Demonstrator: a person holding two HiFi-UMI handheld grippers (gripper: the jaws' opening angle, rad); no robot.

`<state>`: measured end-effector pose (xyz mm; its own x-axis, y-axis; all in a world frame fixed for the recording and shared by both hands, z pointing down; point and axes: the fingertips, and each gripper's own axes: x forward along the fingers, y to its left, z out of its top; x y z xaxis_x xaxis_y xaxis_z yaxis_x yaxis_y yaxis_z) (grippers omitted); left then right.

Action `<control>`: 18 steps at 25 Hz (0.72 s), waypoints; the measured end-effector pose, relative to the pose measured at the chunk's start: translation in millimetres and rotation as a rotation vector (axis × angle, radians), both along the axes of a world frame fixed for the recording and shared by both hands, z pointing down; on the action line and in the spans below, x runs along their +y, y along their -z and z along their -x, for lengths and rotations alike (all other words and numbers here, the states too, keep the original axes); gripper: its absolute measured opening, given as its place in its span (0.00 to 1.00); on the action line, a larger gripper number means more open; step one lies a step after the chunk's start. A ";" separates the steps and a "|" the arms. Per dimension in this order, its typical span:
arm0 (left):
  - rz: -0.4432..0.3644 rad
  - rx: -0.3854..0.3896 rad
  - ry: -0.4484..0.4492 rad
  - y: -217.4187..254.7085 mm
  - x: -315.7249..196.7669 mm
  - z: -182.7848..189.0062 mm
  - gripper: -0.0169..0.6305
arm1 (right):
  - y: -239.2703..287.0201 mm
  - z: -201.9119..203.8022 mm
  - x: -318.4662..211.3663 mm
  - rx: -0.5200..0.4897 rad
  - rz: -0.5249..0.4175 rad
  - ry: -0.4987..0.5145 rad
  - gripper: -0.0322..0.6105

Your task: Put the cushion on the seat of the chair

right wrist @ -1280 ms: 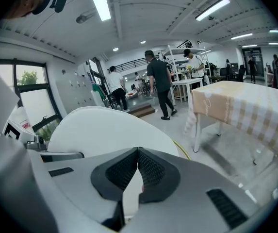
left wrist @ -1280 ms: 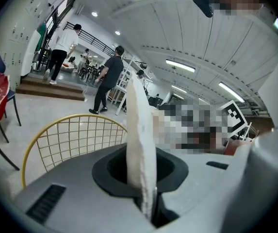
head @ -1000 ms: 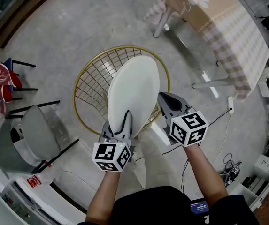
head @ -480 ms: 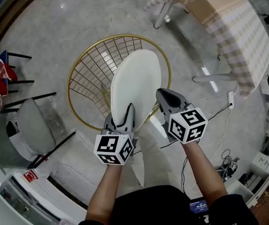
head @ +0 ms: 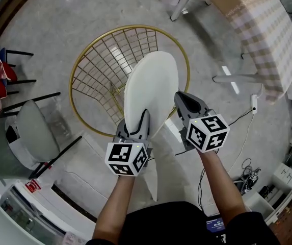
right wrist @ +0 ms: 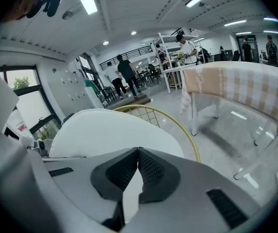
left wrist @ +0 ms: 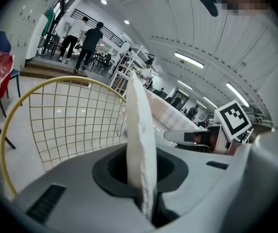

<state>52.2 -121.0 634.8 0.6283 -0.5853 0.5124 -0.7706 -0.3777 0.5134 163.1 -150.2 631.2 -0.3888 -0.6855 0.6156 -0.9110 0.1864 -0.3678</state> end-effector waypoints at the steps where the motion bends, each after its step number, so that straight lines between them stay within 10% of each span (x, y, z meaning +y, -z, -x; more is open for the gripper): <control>1: 0.002 0.000 0.000 -1.8 0.5 -0.1 0.11 | -2.1 -0.7 0.6 -0.001 0.002 -0.003 0.08; 18: 0.036 0.025 0.017 -23.7 10.8 4.6 0.11 | -31.7 -27.0 7.3 -0.017 0.035 -0.091 0.08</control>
